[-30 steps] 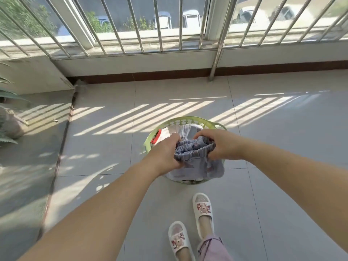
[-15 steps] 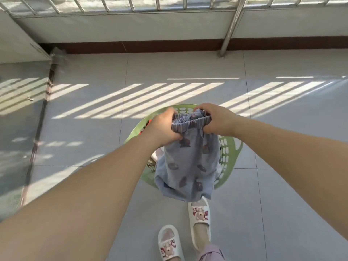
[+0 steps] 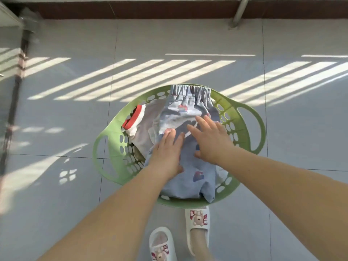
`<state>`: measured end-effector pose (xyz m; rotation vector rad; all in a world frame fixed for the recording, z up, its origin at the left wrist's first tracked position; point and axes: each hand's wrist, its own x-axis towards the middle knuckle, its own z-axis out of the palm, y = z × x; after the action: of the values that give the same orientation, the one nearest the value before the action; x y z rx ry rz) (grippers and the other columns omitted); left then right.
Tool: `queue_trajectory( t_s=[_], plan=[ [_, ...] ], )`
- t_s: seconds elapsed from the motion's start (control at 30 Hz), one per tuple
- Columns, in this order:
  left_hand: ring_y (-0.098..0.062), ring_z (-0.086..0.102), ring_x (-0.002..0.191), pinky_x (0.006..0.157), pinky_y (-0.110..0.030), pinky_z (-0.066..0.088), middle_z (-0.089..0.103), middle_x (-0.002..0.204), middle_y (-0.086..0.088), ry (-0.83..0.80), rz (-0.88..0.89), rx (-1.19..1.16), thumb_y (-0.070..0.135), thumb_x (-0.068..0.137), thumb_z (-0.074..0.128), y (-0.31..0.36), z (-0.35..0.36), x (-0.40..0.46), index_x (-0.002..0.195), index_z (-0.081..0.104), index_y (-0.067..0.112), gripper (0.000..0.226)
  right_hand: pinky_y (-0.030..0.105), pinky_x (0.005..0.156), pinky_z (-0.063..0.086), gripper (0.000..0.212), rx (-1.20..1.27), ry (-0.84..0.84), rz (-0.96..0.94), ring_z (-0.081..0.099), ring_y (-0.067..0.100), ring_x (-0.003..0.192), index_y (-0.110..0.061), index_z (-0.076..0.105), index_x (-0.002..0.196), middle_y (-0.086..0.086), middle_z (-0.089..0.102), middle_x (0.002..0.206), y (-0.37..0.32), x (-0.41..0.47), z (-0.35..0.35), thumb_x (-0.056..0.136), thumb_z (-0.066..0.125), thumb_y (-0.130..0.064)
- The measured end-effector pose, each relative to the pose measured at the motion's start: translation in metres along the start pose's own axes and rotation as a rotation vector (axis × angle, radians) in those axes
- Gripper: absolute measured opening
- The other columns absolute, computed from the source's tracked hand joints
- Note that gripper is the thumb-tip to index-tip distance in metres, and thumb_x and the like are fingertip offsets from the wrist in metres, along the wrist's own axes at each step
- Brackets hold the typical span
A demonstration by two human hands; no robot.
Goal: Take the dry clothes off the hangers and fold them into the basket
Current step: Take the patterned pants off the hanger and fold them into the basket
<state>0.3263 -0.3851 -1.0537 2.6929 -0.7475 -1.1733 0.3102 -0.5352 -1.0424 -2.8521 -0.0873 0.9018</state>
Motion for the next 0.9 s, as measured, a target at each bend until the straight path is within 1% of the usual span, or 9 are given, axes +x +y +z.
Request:
queue_trajectory(
  t_s=[0.07, 0.17, 0.23, 0.4, 0.5, 0.63, 0.73, 0.83, 0.9],
  plan=[
    [-0.026, -0.023, 0.141, 0.116, -0.052, 0.004, -0.024, 0.153, -0.007, -0.088, 0.018, 0.142, 0.041, 0.074, 0.073, -0.002, 0.012, 0.002, 0.147, -0.013, 0.028, 0.114, 0.051, 0.114, 0.005, 0.097, -0.054, -0.120, 0.032, -0.010, 0.033, 0.144, -0.031, -0.002, 0.148, 0.008, -0.016, 0.156, 0.000, 0.006, 0.011, 0.079, 0.064, -0.048],
    [-0.030, -0.035, 0.136, 0.108, -0.064, -0.005, -0.037, 0.148, -0.007, -0.149, 0.018, 0.291, 0.051, 0.067, 0.075, -0.010, 0.027, 0.012, 0.143, -0.022, 0.035, 0.124, 0.057, 0.112, 0.004, 0.112, -0.092, -0.203, 0.055, -0.014, 0.038, 0.142, -0.037, -0.015, 0.145, 0.010, -0.030, 0.152, 0.001, 0.022, 0.028, 0.074, 0.070, -0.053],
    [-0.033, -0.036, 0.134, 0.104, -0.068, -0.005, -0.039, 0.146, -0.009, -0.171, 0.014, 0.348, 0.055, 0.064, 0.075, -0.019, 0.039, 0.025, 0.142, -0.022, 0.037, 0.126, 0.058, 0.112, 0.004, 0.115, -0.090, -0.247, 0.071, -0.015, 0.038, 0.142, -0.039, -0.016, 0.145, 0.010, -0.031, 0.151, 0.000, 0.037, 0.044, 0.071, 0.072, -0.052],
    [-0.034, -0.034, 0.135, 0.100, -0.073, -0.004, -0.033, 0.150, -0.010, -0.209, -0.004, 0.408, 0.062, 0.062, 0.072, -0.033, 0.063, 0.050, 0.141, -0.025, 0.038, 0.127, 0.058, 0.113, -0.002, 0.114, -0.108, -0.289, 0.079, -0.017, 0.037, 0.142, -0.039, -0.014, 0.145, 0.011, -0.030, 0.151, 0.002, 0.062, 0.072, 0.071, 0.073, -0.047],
    [-0.035, -0.028, 0.138, 0.100, -0.074, -0.005, -0.028, 0.152, -0.010, -0.209, -0.016, 0.396, 0.065, 0.060, 0.072, -0.042, 0.076, 0.066, 0.141, -0.026, 0.038, 0.129, 0.057, 0.114, -0.001, 0.114, -0.106, -0.309, 0.088, -0.014, 0.036, 0.143, -0.040, -0.013, 0.145, 0.009, -0.028, 0.152, 0.004, 0.080, 0.085, 0.073, 0.074, -0.042],
    [-0.033, -0.031, 0.137, 0.100, -0.074, -0.007, -0.036, 0.148, -0.008, -0.193, -0.039, 0.359, 0.066, 0.059, 0.072, -0.048, 0.087, 0.085, 0.139, -0.028, 0.039, 0.131, 0.057, 0.113, 0.000, 0.120, -0.108, -0.319, 0.085, -0.013, 0.035, 0.143, -0.041, -0.012, 0.145, 0.008, -0.026, 0.154, 0.007, 0.100, 0.095, 0.067, 0.079, -0.042],
    [-0.032, -0.030, 0.138, 0.100, -0.074, -0.009, -0.037, 0.148, -0.008, -0.171, -0.057, 0.335, 0.067, 0.059, 0.071, -0.053, 0.097, 0.096, 0.138, -0.029, 0.041, 0.130, 0.057, 0.113, -0.001, 0.122, -0.118, -0.326, 0.083, -0.014, 0.035, 0.143, -0.042, -0.013, 0.145, 0.008, -0.025, 0.154, 0.008, 0.112, 0.103, 0.066, 0.080, -0.043],
    [-0.033, -0.030, 0.138, 0.099, -0.075, -0.008, -0.035, 0.149, -0.008, -0.179, -0.048, 0.354, 0.067, 0.059, 0.071, -0.052, 0.097, 0.091, 0.139, -0.028, 0.040, 0.130, 0.058, 0.113, -0.002, 0.123, -0.134, -0.333, 0.089, -0.015, 0.035, 0.143, -0.041, -0.016, 0.144, 0.008, -0.028, 0.153, 0.005, 0.107, 0.105, 0.066, 0.079, -0.045],
    [-0.033, -0.029, 0.138, 0.100, -0.074, -0.007, -0.031, 0.151, -0.009, -0.193, -0.042, 0.362, 0.066, 0.060, 0.071, -0.046, 0.092, 0.083, 0.141, -0.024, 0.039, 0.128, 0.058, 0.113, 0.000, 0.120, -0.147, -0.326, 0.099, -0.014, 0.036, 0.143, -0.040, -0.016, 0.144, 0.009, -0.029, 0.152, 0.003, 0.097, 0.104, 0.069, 0.077, -0.045]
  ],
)
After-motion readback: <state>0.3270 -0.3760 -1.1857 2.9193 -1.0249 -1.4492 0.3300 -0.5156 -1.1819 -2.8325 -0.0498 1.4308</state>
